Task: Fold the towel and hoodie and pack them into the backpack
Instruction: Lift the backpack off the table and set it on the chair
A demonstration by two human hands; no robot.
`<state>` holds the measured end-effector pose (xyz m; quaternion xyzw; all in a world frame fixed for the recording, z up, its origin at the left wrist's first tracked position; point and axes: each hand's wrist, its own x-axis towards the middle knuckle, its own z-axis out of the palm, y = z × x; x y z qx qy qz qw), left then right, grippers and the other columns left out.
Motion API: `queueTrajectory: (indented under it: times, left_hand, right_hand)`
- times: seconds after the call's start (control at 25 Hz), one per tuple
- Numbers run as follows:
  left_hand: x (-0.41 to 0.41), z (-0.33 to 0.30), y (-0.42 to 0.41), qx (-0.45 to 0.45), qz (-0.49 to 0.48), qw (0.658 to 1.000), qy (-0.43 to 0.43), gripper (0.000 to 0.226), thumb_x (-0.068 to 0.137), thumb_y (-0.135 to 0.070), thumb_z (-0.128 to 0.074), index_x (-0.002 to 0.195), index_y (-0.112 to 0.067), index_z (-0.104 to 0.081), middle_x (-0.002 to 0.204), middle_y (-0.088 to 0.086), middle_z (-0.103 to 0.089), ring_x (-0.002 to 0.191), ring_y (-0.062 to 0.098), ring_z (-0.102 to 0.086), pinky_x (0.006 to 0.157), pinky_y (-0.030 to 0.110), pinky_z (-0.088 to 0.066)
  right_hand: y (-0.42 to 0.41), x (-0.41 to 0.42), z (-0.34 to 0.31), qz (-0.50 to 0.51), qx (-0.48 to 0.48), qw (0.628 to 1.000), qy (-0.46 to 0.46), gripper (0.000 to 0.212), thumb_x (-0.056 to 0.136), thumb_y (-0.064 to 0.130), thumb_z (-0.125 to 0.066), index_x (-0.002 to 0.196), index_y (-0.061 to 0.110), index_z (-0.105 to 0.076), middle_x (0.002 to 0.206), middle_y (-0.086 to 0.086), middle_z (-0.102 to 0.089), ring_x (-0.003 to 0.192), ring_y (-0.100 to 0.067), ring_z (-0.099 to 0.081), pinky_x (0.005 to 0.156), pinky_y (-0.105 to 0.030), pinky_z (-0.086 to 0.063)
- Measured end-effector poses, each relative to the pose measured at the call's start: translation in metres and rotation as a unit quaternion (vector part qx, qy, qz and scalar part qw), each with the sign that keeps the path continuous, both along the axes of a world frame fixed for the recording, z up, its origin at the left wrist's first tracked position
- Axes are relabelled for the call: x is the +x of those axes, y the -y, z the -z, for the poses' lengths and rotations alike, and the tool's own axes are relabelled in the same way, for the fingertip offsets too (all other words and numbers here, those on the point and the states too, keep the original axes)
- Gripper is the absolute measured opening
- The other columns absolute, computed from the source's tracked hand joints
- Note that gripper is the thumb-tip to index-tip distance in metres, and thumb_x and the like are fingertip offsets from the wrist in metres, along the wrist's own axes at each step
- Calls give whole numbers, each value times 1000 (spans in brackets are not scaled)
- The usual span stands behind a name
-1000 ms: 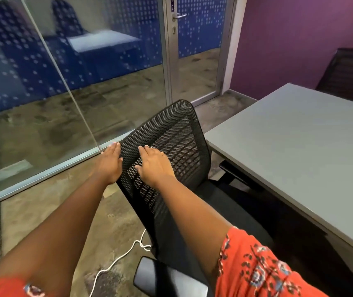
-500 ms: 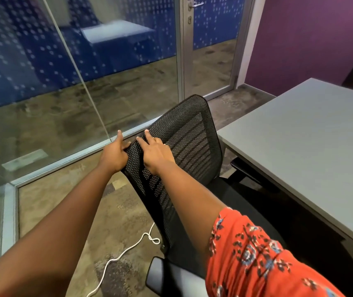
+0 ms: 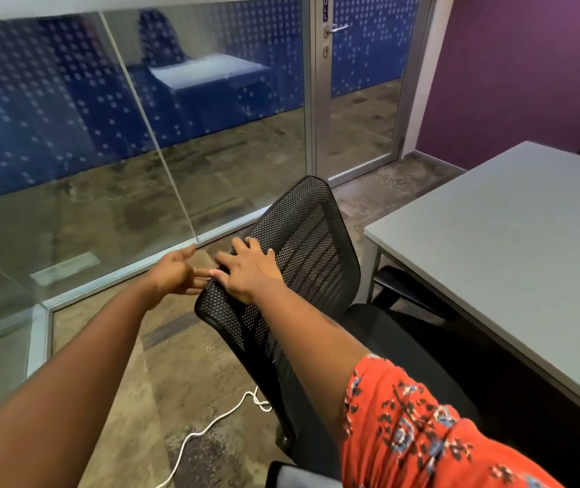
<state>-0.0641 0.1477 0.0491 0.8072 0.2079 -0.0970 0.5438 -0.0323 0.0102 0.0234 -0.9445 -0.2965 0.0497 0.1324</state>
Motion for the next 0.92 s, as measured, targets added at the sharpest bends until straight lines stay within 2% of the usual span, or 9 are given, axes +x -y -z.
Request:
queueTrajectory:
  times: [0.08, 0.16, 0.28, 0.4, 0.48, 0.6, 0.68, 0.76, 0.92]
  left_hand:
    - [-4, -6, -8, -37, 41, 998, -36, 68, 84, 15, -22, 143, -18, -30, 93, 10, -65, 56, 7, -68, 62, 23, -54]
    - [-4, -7, -9, -33, 52, 997, -48, 59, 86, 10, -23, 137, -15, -40, 88, 4, -68, 67, 10, -67, 73, 27, -48]
    - [5, 2, 0, -1, 42, 999, -35, 52, 88, 7, -28, 132, -12, -48, 88, 1, -62, 74, 12, -53, 70, 25, -42]
    - [16, 7, 10, -35, 10, 999, 6, 39, 94, -6, -34, 128, -12, -53, 92, -3, -61, 82, 11, -54, 69, 23, -41]
    - [24, 5, 21, -43, 8, 998, 47, 36, 96, -10, -36, 128, -12, -53, 107, -1, -63, 102, 14, -54, 75, 24, -41]
    - [36, 0, 45, 38, 86, 988, 121, 38, 98, -6, -36, 135, -8, -46, 138, 2, -48, 126, 15, -43, 97, 24, -34]
    - [46, -3, 59, 135, 164, 964, 162, 40, 98, -3, -36, 138, -4, -40, 144, 4, -40, 134, 16, -35, 102, 16, -24]
    - [56, 0, 69, 243, 249, 921, 175, 43, 99, -6, -38, 141, -5, -33, 149, 6, -31, 140, 18, -27, 109, 18, -16]
    - [69, 19, 84, 360, 389, 842, 104, 53, 100, -19, -34, 147, -6, -12, 157, 8, -6, 145, 19, -2, 115, 25, -2]
  right_hand:
    - [-1, -2, -1, -20, 4, 1000, -17, 44, 96, 49, -33, 127, 22, -48, 146, -8, -28, 138, -30, -19, 109, -62, -19]
    - [-2, -2, -3, -40, 6, 999, -30, 42, 96, 47, -35, 124, 21, -51, 142, -9, -30, 136, -28, -23, 110, -62, -18]
    - [2, -3, -5, -66, -17, 998, -10, 43, 97, 45, -34, 131, 24, -48, 137, -7, -35, 130, -25, -31, 109, -59, -21]
    - [11, -7, -7, -86, -30, 996, 23, 41, 97, 44, -34, 126, 22, -53, 134, -7, -38, 128, -22, -33, 104, -55, -28]
    - [18, -10, -9, -100, -35, 994, 25, 40, 96, 44, -36, 124, 21, -55, 134, -7, -39, 130, -21, -32, 103, -55, -26]
    - [29, -17, -12, -128, -37, 991, 23, 37, 95, 43, -39, 120, 22, -57, 132, -8, -42, 129, -21, -34, 102, -55, -24]
    - [37, -24, -10, -145, -33, 989, 23, 35, 94, 42, -42, 118, 22, -58, 127, -9, -48, 126, -22, -38, 101, -54, -24]
    - [45, -34, -8, -164, -14, 986, 23, 33, 91, 42, -47, 111, 20, -61, 119, -8, -52, 119, -23, -44, 97, -50, -26]
    - [65, -54, -2, -203, 50, 977, 41, 26, 86, 37, -58, 95, 14, -67, 103, -8, -53, 97, -24, -51, 79, -38, -27]
